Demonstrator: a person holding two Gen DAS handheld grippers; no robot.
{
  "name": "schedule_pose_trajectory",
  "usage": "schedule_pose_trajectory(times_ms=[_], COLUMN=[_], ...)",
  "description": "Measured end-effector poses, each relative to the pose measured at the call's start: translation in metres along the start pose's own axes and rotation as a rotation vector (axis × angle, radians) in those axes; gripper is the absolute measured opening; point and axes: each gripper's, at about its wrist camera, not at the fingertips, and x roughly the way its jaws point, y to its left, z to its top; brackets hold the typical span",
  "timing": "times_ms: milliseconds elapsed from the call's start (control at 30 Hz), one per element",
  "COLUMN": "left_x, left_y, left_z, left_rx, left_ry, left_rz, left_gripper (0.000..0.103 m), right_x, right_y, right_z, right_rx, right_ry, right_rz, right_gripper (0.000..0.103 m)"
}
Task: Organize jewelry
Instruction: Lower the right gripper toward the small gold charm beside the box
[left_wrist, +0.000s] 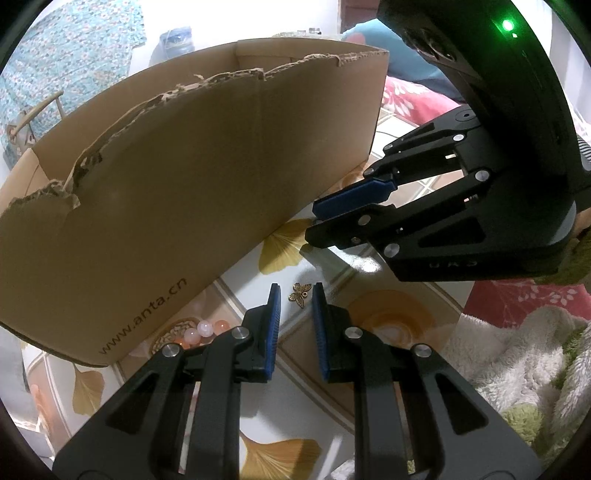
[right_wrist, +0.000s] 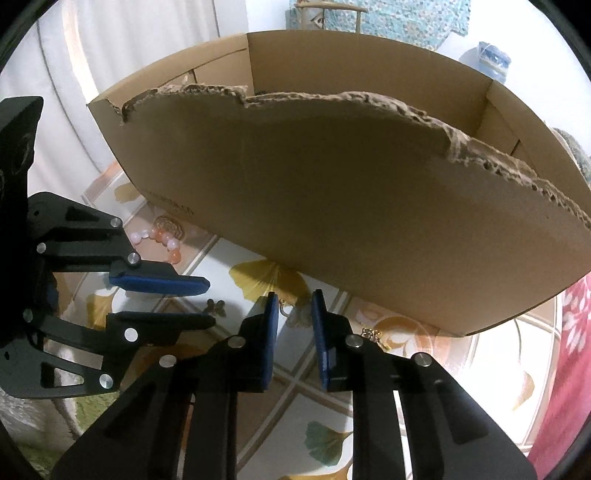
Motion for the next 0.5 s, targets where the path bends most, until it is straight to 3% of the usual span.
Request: schedule_pose_trajectory(times_ms=[200, 233, 500], left_x=[-0.0024, -0.0027, -0.0032], left_y=[-0.0003, -0.0005, -0.0004], left_z=[-0.0004, -0.0006, -0.0011], left_rx=[0.002, 0.001, 0.004], left_ry=[-0.002, -0.002, 0.001], left_rz=[0.001, 0.001, 0.006], left_gripper=[0.017, 0.017, 0.017], right_x=[0.0036, 0.0045, 0.0000], right_y=[0.0013, 0.0006, -0.0033], right_z=[-0.0009, -0.0020, -0.0056], right_rx=[0.010, 0.012, 0.026], right_ry=[-0.006, -0.009, -0.009], right_rz=[0.009, 0.012, 0.021], right_gripper=[0.015, 0.007, 0.006])
